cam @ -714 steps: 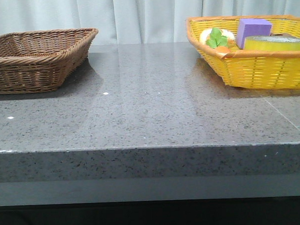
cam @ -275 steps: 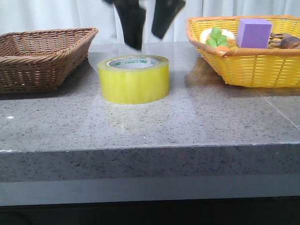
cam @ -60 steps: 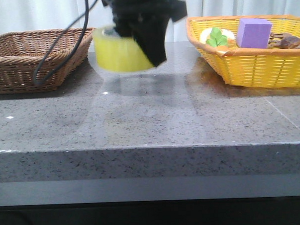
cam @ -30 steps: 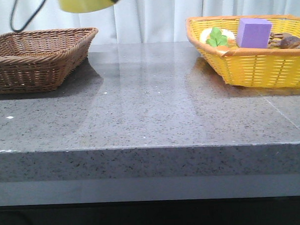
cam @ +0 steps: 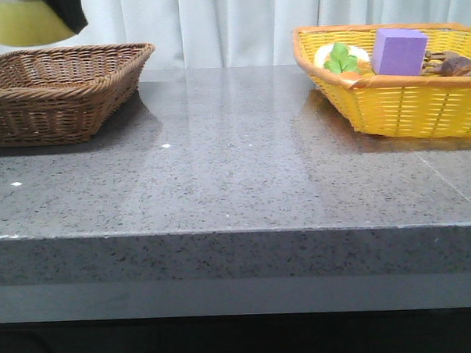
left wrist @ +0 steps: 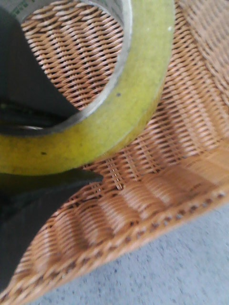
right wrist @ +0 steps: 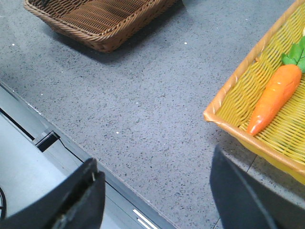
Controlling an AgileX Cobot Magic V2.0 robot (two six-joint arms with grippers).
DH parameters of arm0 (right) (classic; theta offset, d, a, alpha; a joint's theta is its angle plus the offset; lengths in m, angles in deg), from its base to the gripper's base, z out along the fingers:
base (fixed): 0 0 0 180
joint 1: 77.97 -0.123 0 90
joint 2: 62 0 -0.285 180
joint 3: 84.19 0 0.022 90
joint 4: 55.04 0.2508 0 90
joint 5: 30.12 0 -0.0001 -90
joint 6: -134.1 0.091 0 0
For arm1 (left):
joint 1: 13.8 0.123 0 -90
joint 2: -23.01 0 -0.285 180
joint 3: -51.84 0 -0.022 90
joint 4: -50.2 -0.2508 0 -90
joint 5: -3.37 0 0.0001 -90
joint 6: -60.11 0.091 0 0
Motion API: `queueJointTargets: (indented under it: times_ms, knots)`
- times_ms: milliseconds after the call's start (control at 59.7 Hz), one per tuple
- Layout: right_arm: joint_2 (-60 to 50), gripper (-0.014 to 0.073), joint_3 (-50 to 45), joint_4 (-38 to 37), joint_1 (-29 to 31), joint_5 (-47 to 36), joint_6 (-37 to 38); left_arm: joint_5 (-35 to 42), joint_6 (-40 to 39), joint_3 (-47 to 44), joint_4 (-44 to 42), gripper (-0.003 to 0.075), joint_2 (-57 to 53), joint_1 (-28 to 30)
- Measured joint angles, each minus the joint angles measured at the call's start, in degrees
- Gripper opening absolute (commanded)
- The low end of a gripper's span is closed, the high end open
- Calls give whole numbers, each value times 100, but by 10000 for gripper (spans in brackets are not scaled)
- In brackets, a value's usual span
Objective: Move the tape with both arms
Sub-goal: 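Lift the tape with the left gripper and carry it over the brown basket, then lower the tape into the brown basket and open the left gripper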
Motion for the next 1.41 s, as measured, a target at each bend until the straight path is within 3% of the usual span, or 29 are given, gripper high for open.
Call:
queueJointTargets:
  times_ms: [352, 419, 569, 670, 1021, 1406]
  knots:
    - [0, 497, 0, 0, 4, 0, 0, 11, -2, -393, 74, 89, 362, 24]
    - [0, 497, 0, 0, 4, 0, 0, 21, -2, -441, 74, 144, 385, 24]
    - [0, 497, 0, 0, 4, 0, 0, 52, -2, -486, 74, 388, 385, 24]
    - [0, 497, 0, 0, 4, 0, 0, 102, -2, -486, 74, 484, 385, 24]
    - [0, 497, 0, 0, 4, 0, 0, 113, -2, -486, 128, 470, 24, 27]
    - [0, 497, 0, 0, 4, 0, 0, 57, -2, -486, 676, 470, -1597, 4]
